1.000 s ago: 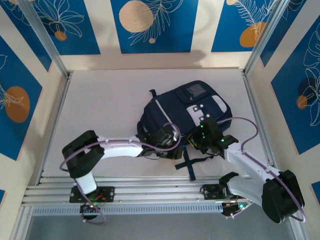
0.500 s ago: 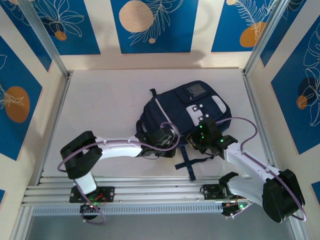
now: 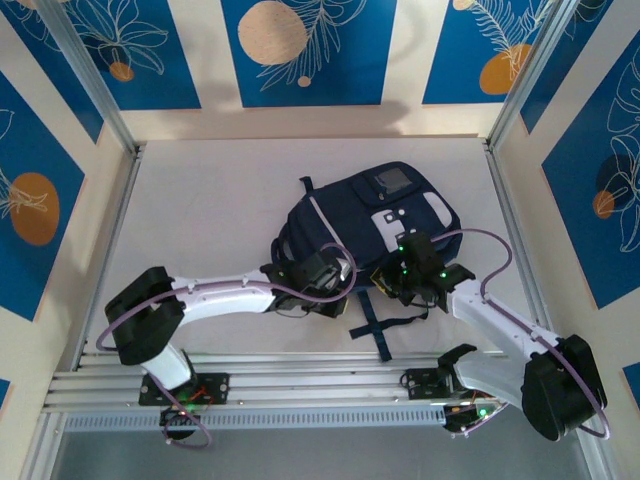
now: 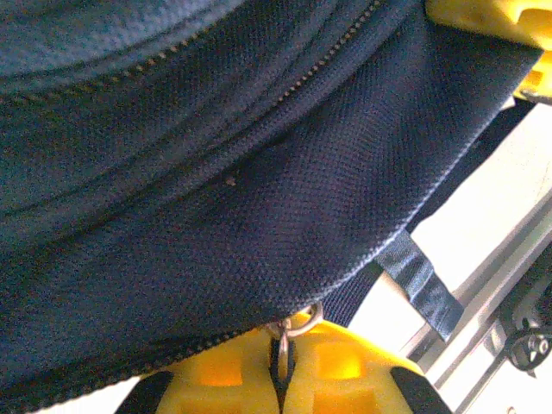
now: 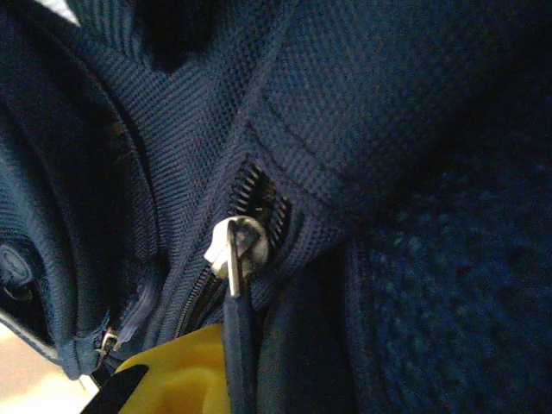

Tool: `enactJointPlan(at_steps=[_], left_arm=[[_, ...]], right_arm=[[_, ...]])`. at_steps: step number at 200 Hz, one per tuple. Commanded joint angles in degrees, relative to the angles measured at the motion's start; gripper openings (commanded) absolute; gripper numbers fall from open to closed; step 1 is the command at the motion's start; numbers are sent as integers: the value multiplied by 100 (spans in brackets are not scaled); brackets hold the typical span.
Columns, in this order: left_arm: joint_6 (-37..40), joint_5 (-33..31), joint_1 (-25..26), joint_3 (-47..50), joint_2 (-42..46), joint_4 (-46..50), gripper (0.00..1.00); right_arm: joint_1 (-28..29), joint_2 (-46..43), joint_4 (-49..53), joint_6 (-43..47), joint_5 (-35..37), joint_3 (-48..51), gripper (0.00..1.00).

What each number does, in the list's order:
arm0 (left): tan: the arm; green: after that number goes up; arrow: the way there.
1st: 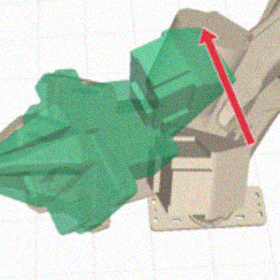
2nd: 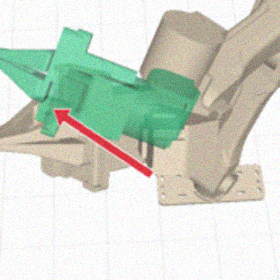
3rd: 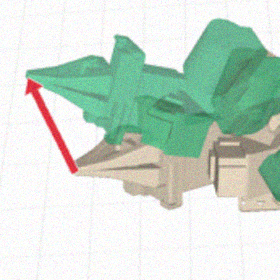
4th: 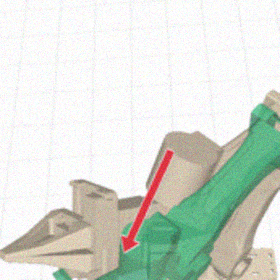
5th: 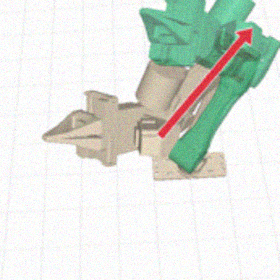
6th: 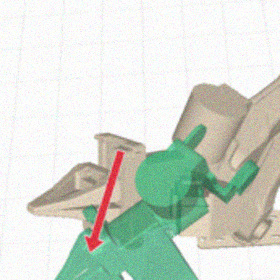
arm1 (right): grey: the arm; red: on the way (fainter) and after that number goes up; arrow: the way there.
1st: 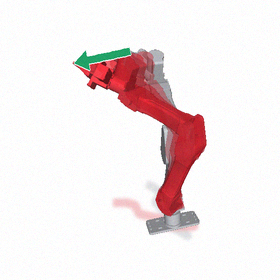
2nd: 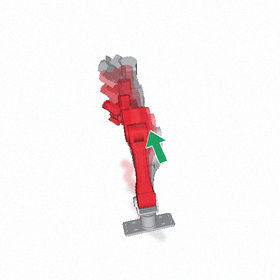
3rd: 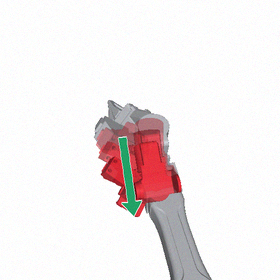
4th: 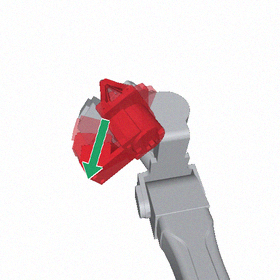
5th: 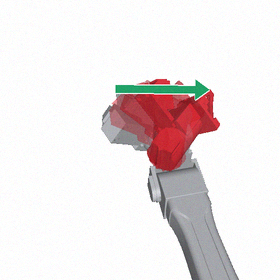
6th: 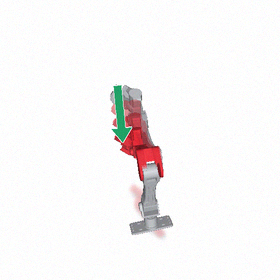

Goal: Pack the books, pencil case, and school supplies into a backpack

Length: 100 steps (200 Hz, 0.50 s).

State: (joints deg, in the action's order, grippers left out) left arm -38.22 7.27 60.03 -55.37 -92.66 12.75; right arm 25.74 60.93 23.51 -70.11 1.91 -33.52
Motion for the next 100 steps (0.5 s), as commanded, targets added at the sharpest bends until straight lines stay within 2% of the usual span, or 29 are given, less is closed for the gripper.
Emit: enactJointPlan(at_steps=[1, 31, 81, 100], left_arm=[[186, 198, -140, 285, 226, 1251, 0], [311, 536, -139, 246, 127, 1306, 0], [485, 562, -132, -140, 12, 1476, 0], [582, 455, -130, -236, -30, 1613, 3]], right_arm=[[-292, 59, 351, 246, 678, -176, 0], [-298, 170, 231, 339, 427, -234, 0], [-63, 408, 25, 366, 169, -341, 0], [34, 449, -7, 353, 169, -363, 0]])
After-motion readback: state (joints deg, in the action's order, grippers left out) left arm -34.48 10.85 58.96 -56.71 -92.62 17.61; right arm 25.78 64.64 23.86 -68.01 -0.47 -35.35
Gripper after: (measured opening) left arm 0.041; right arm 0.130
